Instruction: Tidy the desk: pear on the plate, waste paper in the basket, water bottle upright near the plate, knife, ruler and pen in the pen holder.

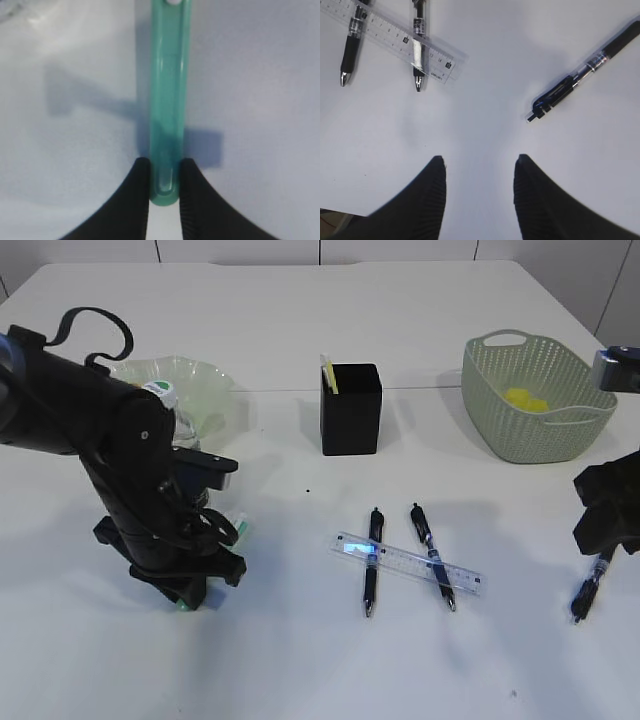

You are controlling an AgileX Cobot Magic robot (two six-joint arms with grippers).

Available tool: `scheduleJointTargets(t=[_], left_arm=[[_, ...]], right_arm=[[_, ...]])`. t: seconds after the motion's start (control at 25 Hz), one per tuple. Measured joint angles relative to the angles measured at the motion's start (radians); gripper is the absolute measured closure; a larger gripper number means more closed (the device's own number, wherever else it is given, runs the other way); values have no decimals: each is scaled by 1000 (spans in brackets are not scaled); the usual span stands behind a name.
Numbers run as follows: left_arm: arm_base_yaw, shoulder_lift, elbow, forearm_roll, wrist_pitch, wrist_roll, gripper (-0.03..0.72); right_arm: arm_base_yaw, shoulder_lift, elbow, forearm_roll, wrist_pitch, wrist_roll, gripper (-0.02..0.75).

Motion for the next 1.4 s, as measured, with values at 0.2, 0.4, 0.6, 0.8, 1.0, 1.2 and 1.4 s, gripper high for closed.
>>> scheduleJointTargets(t=[0.2,0.4,0.6,0.8,1.0,1.2,1.4], left_arm=[[0,-48,0,11,-4,0,594],[0,-103,9,11,-8,23,594],[0,-196,102,11,-82,36,594],[0,-340,228,-14,-197,40,594],[0,-462,283,-18,-278,40,594],[-62,-526,285,-20,-317,60,594],[-176,-552,286,-21,-370,67,594]], right_arm=[[0,0,0,0,0,0,400],[0,0,0,0,0,0,400],[0,0,0,0,0,0,400],[0,0,0,0,0,0,400],[0,0,0,0,-2,0,400],[0,0,0,0,-2,0,400],[0,0,0,0,-2,0,400]])
